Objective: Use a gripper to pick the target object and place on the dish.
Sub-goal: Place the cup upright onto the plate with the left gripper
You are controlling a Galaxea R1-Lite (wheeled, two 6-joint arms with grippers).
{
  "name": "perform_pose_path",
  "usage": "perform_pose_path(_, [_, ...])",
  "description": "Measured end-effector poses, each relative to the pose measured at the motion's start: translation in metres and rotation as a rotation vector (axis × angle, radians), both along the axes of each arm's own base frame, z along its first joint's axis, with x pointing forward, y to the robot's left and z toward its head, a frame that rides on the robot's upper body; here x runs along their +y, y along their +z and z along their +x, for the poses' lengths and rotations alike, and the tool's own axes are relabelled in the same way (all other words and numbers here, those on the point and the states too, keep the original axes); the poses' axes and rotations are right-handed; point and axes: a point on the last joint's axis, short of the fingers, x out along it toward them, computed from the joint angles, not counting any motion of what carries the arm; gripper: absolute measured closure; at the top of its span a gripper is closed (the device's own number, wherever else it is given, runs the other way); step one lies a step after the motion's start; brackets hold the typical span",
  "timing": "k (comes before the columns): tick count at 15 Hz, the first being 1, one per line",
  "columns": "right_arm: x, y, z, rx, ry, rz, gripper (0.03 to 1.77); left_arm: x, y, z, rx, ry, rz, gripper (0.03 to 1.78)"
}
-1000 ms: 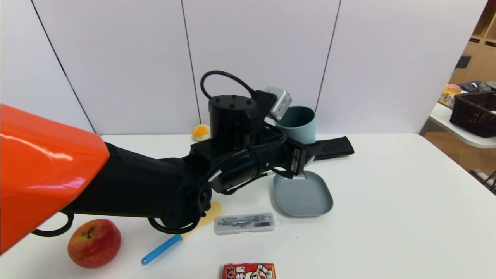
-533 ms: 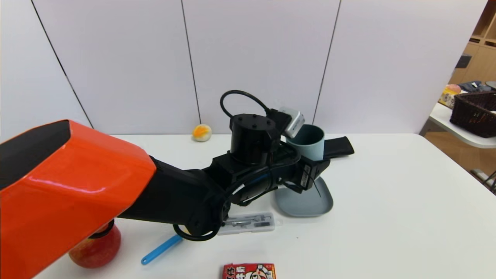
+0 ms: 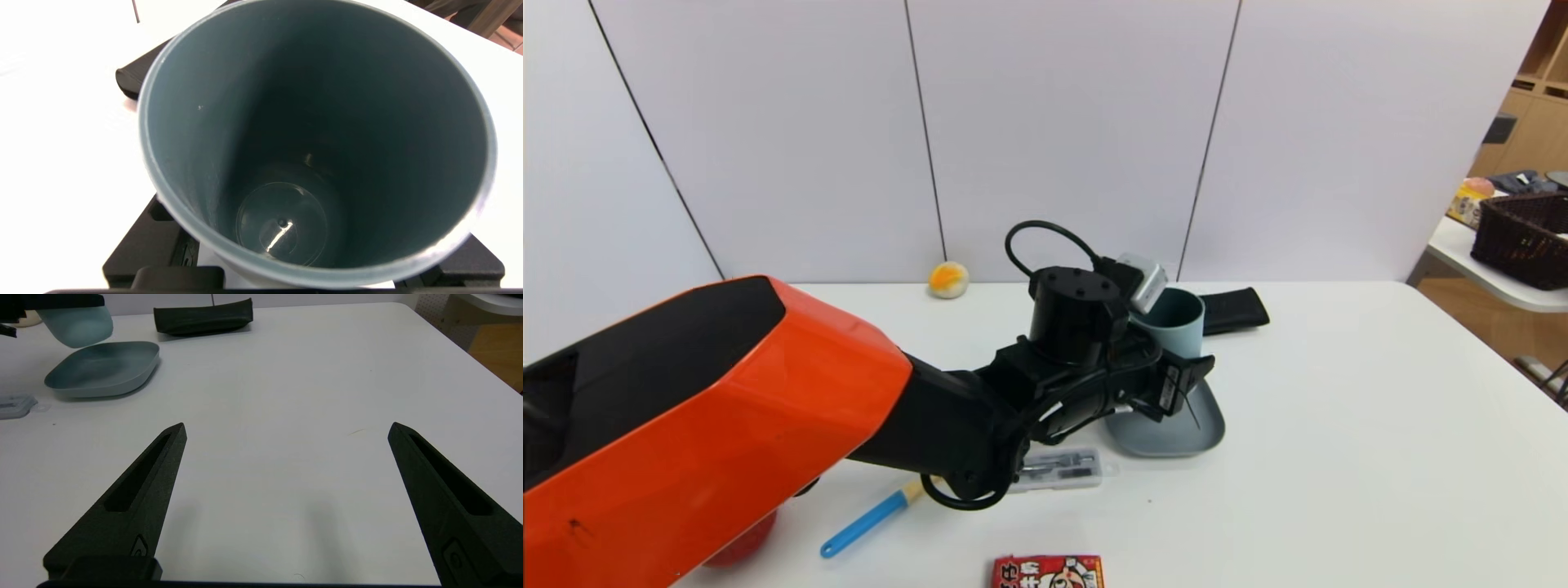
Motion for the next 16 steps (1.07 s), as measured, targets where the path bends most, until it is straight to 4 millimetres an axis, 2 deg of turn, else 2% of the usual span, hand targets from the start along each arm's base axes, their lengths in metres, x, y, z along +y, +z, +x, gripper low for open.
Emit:
perform_pose_path(8, [0.000,0.000,0.000,0.000,0.000,0.000,0.09,-0.005,-0.020,0.012,0.021,0.052,0.028,0.63])
perform_pose_path(16, [0.000,0.000,0.000,0.000,0.000,0.000,0.09,-0.007,-0.032,0.013,0.056,0.052,0.062,0.63])
